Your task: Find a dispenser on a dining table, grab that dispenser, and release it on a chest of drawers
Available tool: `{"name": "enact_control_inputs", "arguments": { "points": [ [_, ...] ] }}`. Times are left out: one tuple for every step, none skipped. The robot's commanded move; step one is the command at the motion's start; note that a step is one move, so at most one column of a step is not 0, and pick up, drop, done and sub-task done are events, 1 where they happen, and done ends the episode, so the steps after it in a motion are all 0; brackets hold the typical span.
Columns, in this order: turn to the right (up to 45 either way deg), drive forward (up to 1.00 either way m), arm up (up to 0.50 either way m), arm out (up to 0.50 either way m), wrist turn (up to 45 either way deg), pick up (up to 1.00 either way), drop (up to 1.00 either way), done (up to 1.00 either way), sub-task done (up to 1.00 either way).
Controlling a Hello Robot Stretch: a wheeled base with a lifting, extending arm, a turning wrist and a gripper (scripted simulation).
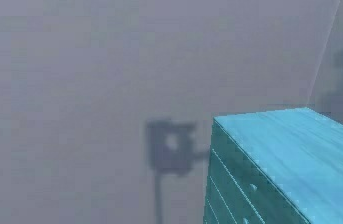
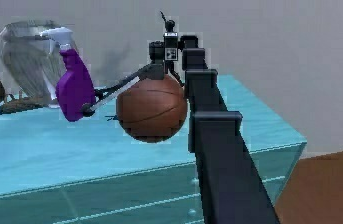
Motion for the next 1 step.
{"name": "enact_control_inputs", "arguments": {
  "points": [
    [0.0,0.0,-0.12,0.0,0.0,0.0,0.0,0.0,0.0]
  ]
}}
